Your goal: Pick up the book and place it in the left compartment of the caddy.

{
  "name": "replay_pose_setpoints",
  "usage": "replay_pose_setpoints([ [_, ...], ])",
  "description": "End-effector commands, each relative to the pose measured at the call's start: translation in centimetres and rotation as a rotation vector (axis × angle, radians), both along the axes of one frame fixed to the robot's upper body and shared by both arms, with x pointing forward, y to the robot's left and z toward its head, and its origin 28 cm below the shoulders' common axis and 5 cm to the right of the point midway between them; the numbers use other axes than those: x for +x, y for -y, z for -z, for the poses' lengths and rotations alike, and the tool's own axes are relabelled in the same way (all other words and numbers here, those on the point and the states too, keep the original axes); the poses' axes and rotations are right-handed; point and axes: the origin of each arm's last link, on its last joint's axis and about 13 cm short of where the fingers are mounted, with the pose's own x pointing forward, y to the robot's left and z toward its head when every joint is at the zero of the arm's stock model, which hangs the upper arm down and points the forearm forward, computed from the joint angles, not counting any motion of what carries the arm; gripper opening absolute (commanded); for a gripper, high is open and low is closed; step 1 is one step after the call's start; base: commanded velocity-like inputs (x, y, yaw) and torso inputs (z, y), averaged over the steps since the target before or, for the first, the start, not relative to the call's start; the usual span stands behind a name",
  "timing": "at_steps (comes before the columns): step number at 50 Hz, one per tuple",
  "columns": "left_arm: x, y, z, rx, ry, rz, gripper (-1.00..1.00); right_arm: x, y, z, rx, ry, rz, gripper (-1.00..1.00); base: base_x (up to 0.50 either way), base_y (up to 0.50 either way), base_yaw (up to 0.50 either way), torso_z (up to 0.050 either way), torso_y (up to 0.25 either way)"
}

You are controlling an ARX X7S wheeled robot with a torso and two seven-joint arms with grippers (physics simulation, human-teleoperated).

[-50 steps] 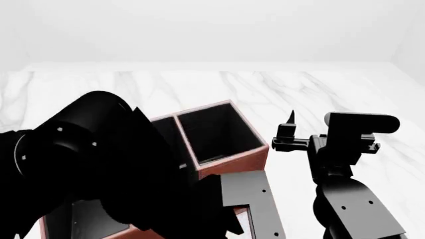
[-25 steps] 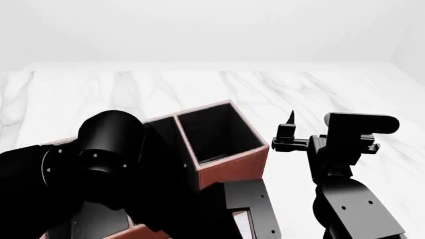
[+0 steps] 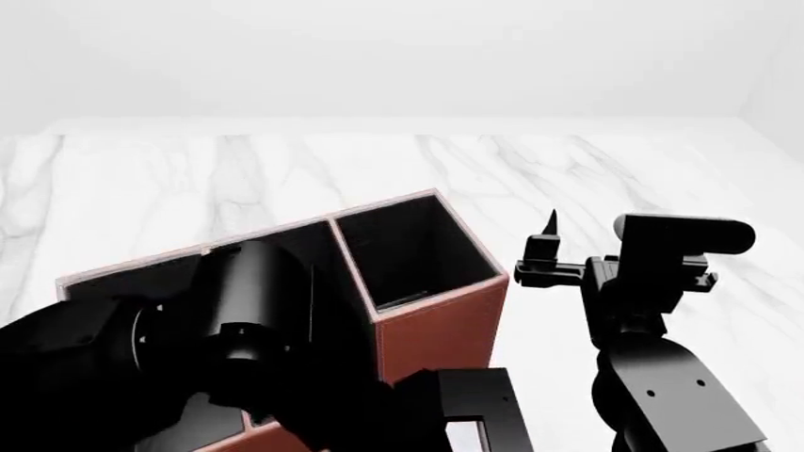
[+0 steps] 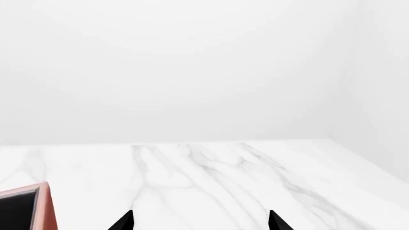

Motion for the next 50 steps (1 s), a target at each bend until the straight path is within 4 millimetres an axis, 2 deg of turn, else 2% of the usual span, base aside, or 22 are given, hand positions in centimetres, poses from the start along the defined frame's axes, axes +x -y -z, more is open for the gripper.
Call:
replay_pose_setpoints([
  [1, 0.4, 0.3, 0.8, 0.010, -0.015, 0.003, 1.00, 0.0, 0.1, 0.3, 0.004, -0.003, 0.003, 1.00, 0.00, 0.00, 0.00, 0.000, 0.000],
  [37, 2.6, 1.3, 4.3, 0.052, -0.059, 0.011, 1.00, -0.1, 0.2, 0.8, 0.021, -0.009, -0.006, 1.00, 0.00, 0.00, 0.00, 0.000, 0.000],
  [50, 2.4, 2.5, 3.8, 0.029, -0.042, 0.034, 1.00, 0.1, 0.0, 0.9, 0.020, -0.011, -0.012, 1.00, 0.00, 0.00, 0.00, 0.000, 0.000],
])
